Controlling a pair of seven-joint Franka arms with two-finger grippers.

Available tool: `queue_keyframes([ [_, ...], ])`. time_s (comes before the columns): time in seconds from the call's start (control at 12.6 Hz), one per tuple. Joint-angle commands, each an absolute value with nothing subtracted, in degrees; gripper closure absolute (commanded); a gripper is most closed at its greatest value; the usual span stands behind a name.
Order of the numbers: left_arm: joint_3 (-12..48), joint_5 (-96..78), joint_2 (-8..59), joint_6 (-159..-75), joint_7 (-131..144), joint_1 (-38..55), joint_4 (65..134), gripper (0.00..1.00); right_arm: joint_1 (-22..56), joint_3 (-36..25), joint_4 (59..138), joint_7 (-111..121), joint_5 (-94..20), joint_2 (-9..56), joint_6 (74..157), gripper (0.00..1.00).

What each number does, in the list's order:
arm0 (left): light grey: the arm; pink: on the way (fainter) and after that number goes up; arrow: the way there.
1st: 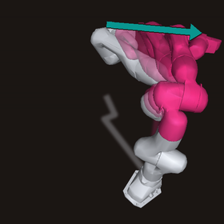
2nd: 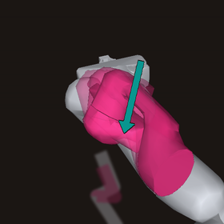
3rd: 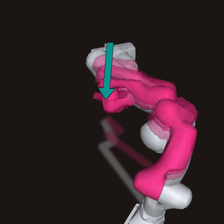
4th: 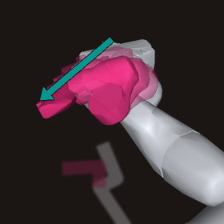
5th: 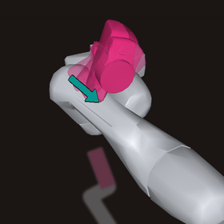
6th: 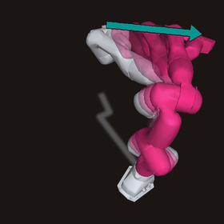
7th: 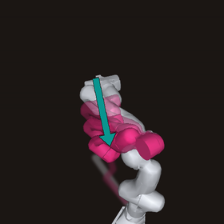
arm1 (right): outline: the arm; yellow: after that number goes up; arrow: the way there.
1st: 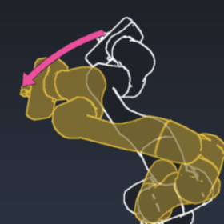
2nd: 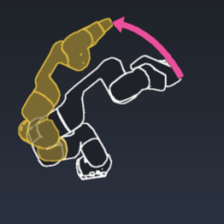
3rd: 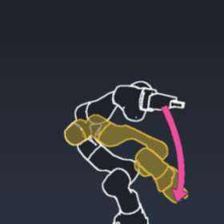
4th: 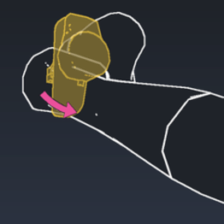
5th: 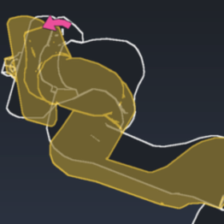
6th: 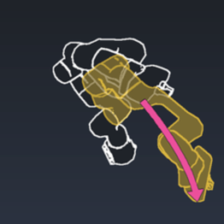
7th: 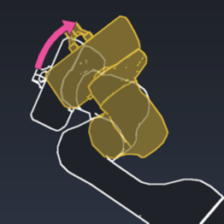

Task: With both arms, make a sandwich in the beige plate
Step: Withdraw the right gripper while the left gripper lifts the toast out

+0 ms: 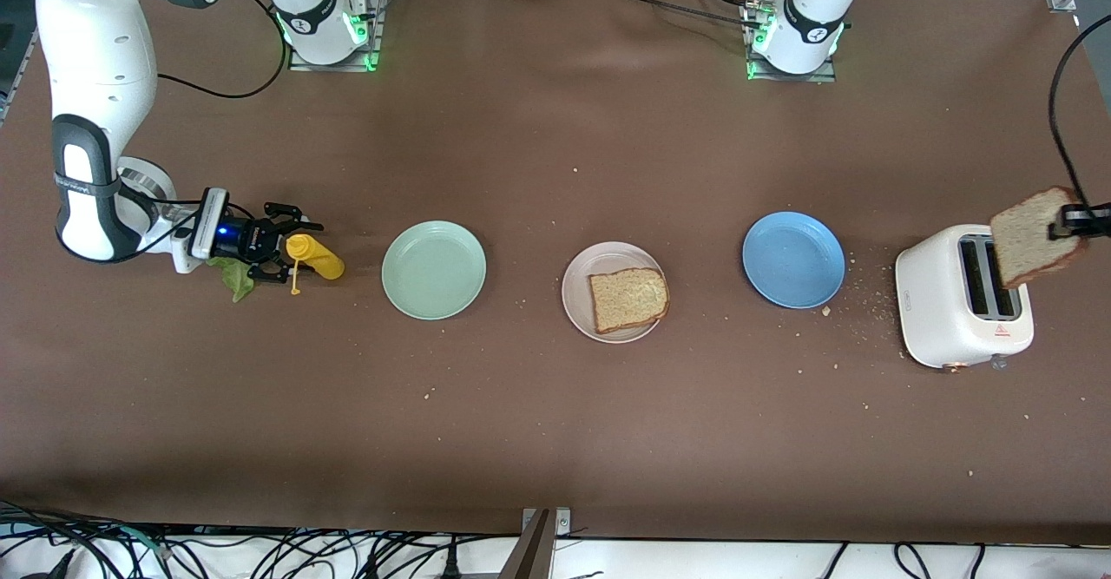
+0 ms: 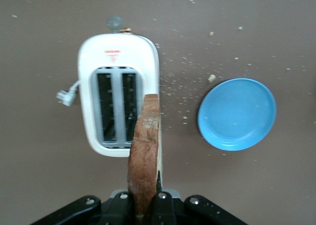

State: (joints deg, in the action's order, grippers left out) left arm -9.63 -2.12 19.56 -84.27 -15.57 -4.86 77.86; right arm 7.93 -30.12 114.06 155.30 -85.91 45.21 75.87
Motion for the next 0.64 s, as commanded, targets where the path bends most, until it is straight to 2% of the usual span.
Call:
queue_keyframes([
  [0.0, -10.0, -6.4, 20.7, -82.4, -12.5, -4.2, 77.0, 1.0, 5.1, -30.0, 111.6, 156.0, -83.0, 46.7, 74.4, 0.14],
  [0.32, -10.0, -11.7, 21.7, -80.7, -10.3, -4.2, 77.1, 1.0, 1.7, -30.7, 110.0, 153.1, -77.8, 46.7, 75.2, 0.14],
  [0.56, -10.0, -11.7, 21.9, -80.3, -8.3, -4.3, 76.8, 1.0, 1.7, -34.9, 102.7, 144.1, -71.6, 46.1, 75.1, 0.14],
])
